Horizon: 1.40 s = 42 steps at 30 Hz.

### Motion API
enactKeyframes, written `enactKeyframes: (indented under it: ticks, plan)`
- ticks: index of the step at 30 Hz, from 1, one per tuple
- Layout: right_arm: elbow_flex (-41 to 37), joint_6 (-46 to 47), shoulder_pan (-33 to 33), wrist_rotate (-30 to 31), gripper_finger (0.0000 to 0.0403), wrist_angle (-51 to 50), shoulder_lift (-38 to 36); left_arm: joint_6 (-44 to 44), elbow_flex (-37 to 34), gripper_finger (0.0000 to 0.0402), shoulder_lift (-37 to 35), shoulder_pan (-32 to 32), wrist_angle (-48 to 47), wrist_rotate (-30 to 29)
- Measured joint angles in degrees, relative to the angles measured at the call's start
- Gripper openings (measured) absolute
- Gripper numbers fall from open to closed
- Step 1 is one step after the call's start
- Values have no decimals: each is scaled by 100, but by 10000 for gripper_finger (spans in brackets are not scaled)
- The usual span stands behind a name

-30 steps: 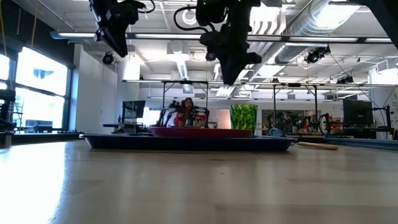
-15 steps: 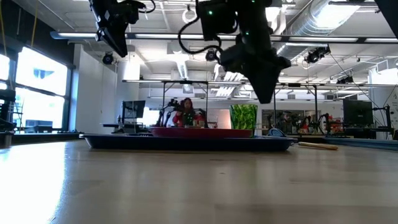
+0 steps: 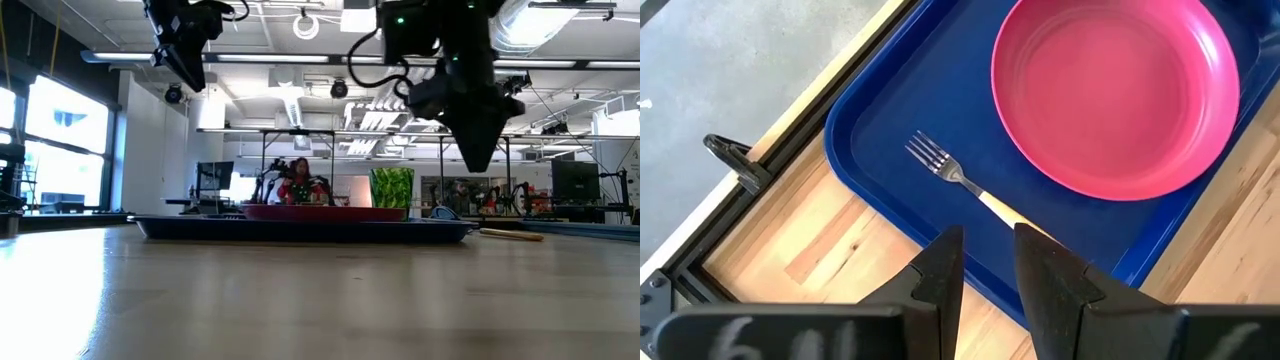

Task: Pick and place plate/cup/fork/spoon on tray
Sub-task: Put the orange spoon on the blue tray to the right of the orange fork

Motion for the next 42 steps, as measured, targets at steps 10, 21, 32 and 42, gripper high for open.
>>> enactKeyframes:
  ticks: [10,21,32,42]
  plan:
    - [-1577,48,-741,95,67,1013,-1571,-114,0,81,1,0,0,0]
    - [-2241,-825,-1708,180,106,1276,-2065,-537,0,81,-1,0,0,-36]
    - [-2880,-975,-2396,319,142,2285,-2063,-843,0,81,-1,1,-1,-122]
    - [-3324,-1293,-2441,463,142,2762,-2054,-878,0,81,-1,0,0,-131]
